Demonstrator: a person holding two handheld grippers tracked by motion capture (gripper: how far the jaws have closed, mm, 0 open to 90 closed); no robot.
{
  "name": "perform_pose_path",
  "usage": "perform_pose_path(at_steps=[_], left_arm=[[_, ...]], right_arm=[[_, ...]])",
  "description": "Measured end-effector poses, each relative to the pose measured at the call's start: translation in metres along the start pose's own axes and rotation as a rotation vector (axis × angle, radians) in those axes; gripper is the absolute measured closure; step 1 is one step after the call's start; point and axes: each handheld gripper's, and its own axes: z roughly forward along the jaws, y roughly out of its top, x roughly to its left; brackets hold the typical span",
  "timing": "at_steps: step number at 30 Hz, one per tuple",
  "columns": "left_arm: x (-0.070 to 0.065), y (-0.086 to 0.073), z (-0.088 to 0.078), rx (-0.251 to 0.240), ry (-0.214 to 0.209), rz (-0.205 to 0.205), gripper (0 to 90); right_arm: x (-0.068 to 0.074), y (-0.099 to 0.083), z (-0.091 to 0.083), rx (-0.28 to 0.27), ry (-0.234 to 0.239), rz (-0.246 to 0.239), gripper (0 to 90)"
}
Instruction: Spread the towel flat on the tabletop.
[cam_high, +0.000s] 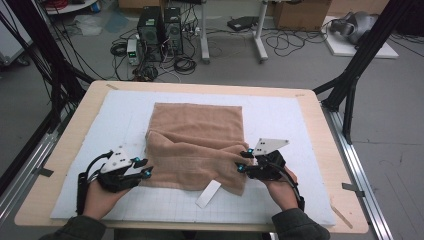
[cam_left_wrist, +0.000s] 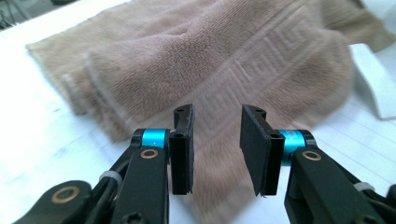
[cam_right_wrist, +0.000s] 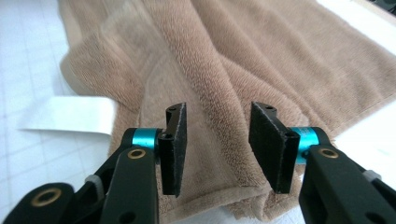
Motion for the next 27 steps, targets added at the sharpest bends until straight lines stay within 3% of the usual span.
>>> perform_pose_path(at_steps=[3, 6, 9, 10, 13, 15, 17, 20, 26, 27], left_arm=[[0.005, 0.001, 0.019, 0.038, -0.001, 0.003, 65.0], [0.009, 0.0, 0.035, 0.091, 0.005, 0.009, 65.0], [0.011, -0.005, 0.049, 0.164, -0.012, 0.017, 64.9], [0.01, -0.006, 0.051, 0.159, -0.007, 0.009, 64.3], [0.008, -0.007, 0.051, 0.16, 0.024, 0.025, 68.1], [0.007, -0.008, 0.05, 0.16, 0.046, 0.035, 77.6], [0.009, -0.008, 0.05, 0.17, 0.027, 0.013, 88.1], [0.008, -0.01, 0.048, 0.171, 0.024, 0.008, 89.6], [0.002, -0.016, 0.035, 0.156, -0.015, 0.007, 89.7], [0.002, -0.018, 0.033, 0.155, -0.025, 0.002, 89.7]], right_arm=[[0.003, -0.001, -0.007, -0.024, 0.009, -0.016, 57.0], [0.004, -0.004, -0.003, -0.012, 0.04, -0.033, 58.1], [0.005, -0.01, 0.011, 0.053, 0.062, -0.042, 58.2], [0.005, -0.012, 0.016, 0.07, 0.065, -0.044, 58.3], [0.007, -0.019, 0.033, 0.116, 0.085, -0.045, 64.1], [0.008, -0.022, 0.04, 0.132, 0.093, -0.057, 73.9], [0.009, -0.023, 0.042, 0.142, 0.092, -0.05, 79.9], [0.009, -0.023, 0.042, 0.147, 0.109, -0.045, 89.4], [0.014, -0.024, 0.035, 0.135, 0.136, -0.045, 89.3], [0.015, -0.025, 0.032, 0.125, 0.14, -0.037, 84.3]])
